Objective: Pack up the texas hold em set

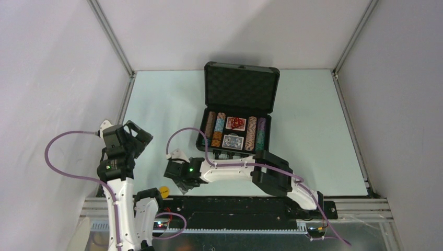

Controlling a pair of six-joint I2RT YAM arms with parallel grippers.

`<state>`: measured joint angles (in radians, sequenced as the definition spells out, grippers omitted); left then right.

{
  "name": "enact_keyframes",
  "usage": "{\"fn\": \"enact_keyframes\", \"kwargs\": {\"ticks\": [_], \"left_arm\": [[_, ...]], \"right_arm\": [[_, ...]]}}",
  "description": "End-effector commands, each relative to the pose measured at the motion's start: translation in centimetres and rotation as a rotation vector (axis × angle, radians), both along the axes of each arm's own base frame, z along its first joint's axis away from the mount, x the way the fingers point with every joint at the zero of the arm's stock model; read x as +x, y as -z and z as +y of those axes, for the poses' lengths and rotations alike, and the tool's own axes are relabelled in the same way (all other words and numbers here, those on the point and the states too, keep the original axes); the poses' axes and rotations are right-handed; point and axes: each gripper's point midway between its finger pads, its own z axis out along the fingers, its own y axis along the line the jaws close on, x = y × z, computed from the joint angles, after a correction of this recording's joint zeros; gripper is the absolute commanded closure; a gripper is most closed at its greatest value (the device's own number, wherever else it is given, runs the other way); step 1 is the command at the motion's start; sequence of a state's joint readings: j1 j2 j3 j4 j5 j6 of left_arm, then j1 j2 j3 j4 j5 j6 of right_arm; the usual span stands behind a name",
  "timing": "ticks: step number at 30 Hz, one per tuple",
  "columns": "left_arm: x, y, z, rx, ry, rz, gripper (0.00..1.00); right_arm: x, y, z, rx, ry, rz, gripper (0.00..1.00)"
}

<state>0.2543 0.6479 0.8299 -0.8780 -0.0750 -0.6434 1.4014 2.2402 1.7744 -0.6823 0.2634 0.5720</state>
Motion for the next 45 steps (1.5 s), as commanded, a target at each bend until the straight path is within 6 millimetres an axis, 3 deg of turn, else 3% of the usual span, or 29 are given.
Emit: {"fn": "enact_keyframes", "kwargs": {"ticks": [1, 7, 13, 15, 16, 18, 25, 31, 39, 45], "left_arm": [[0.4, -0.4, 0.0, 0.019, 0.024, -0.020, 0.02], [0.5, -0.6, 0.0, 0.019, 0.028, -0.021, 0.02], [0.5, -0.4, 0.0, 0.019, 0.027, -0.016, 0.02], [0.5, -0.4, 0.0, 0.018, 0.029, -0.015, 0.02], [0.5, -0.5, -0.1, 0.018, 0.029, -0.016, 0.02], [0.5, -0.5, -0.1, 0.018, 0.030, -0.017, 0.02], [0.5, -0.4, 0.1, 0.023, 0.025, -0.014, 0.02], [0.5, -0.5, 0.1, 0.023, 0.025, -0.017, 0.02], [0.4, -0.3, 0.0, 0.019, 0.026, -0.016, 0.02], [0.4, -0.3, 0.0, 0.019, 0.025, -0.015, 0.02]], "right_arm": [[-0.6, 1.3, -0.8, -0.052, 0.010, 0.040, 0.34], [-0.5, 1.9, -2.1, -0.084, 0.036, 0.036, 0.43], [0.9, 0.6, -2.2, -0.055, 0.037, -0.016, 0.52], [1.4, 0.3, -2.1, -0.044, 0.040, -0.023, 0.48], [1.7, 0.2, -2.1, -0.040, 0.043, -0.027, 0.39], [2.2, 0.0, -2.1, -0.036, 0.051, -0.036, 0.30], [3.0, 0.1, -1.3, -0.021, 0.045, -0.036, 0.28], [2.8, 0.1, -0.3, -0.022, 0.023, -0.021, 0.39], [2.0, 0.9, -1.3, -0.052, 0.028, -0.006, 0.52], [2.9, -0.2, -1.8, -0.047, 0.045, -0.048, 0.56]]}}
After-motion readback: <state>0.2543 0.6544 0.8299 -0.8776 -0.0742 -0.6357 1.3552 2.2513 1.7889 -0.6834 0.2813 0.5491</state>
